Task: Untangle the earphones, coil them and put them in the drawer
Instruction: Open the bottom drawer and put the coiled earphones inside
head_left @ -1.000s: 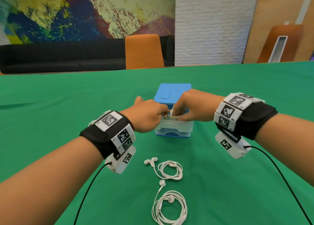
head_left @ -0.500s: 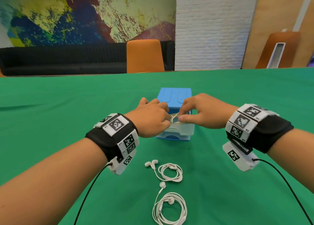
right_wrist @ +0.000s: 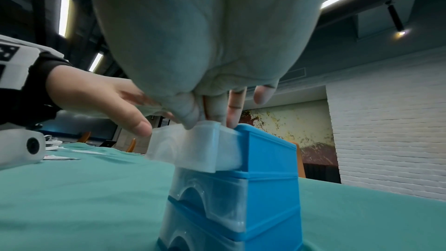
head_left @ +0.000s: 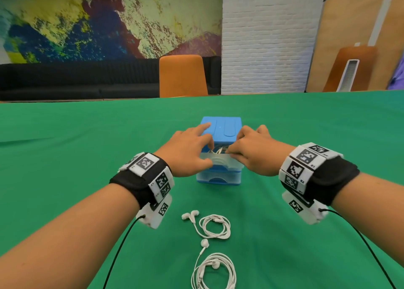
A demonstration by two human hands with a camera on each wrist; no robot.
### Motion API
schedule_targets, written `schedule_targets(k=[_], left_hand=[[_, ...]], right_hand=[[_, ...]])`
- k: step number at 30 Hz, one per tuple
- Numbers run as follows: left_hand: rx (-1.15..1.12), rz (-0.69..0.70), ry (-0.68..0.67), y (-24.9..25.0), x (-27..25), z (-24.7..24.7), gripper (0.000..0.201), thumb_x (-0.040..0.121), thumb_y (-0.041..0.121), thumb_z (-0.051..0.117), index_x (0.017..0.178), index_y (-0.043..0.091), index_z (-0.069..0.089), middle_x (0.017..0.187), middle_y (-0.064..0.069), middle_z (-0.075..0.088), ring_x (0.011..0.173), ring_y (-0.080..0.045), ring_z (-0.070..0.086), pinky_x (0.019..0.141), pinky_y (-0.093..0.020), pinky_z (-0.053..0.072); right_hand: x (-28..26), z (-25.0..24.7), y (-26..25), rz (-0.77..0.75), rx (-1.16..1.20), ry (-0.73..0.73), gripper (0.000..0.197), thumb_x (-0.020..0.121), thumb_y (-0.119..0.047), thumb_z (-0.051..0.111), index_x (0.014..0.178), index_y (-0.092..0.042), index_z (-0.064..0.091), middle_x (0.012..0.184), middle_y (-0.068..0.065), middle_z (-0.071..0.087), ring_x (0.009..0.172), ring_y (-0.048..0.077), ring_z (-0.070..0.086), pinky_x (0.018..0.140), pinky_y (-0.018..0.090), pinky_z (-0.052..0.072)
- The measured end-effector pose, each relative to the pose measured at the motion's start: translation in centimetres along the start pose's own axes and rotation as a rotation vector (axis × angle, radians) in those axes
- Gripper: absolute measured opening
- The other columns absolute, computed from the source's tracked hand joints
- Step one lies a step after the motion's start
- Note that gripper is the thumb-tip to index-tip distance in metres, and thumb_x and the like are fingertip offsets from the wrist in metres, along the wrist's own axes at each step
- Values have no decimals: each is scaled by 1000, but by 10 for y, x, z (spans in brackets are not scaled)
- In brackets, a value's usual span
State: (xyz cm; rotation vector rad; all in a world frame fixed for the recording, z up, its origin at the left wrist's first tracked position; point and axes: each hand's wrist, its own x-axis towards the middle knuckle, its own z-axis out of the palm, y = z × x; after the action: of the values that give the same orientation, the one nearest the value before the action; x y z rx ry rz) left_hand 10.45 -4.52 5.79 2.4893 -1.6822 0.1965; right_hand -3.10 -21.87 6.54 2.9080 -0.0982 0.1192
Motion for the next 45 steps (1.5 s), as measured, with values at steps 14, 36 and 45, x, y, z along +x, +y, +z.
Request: schedule_targets(k=[14,36,45], left_hand=[[-58,29,221,-10,15,24,51,94,34,60,140,24,40,142,3,48,125,-25,46,102,-46,40],[-368,-151,339,-5,22,41,47,94,33,66,140,35,56,155,2,45,134,-22,53,113,-37,38],[-810,-410,484,-3,14,24,11,90,25,68,98,24,76,106,5,73,94,-15,66,83,-30,51]], right_hand=[[7,14,4,155,324,365,33,85,-30,68,116,-24,59,118,-2,56,110,25,53,95,47,43],[16,10,11,345,486,158,62,84,-29,68,144,-18,53,142,5,58,130,27,51,109,34,41],[36,-11,-4,363,314,64,26,85,-23,54,66,-15,39,68,3,41,62,22,41,50,30,24]])
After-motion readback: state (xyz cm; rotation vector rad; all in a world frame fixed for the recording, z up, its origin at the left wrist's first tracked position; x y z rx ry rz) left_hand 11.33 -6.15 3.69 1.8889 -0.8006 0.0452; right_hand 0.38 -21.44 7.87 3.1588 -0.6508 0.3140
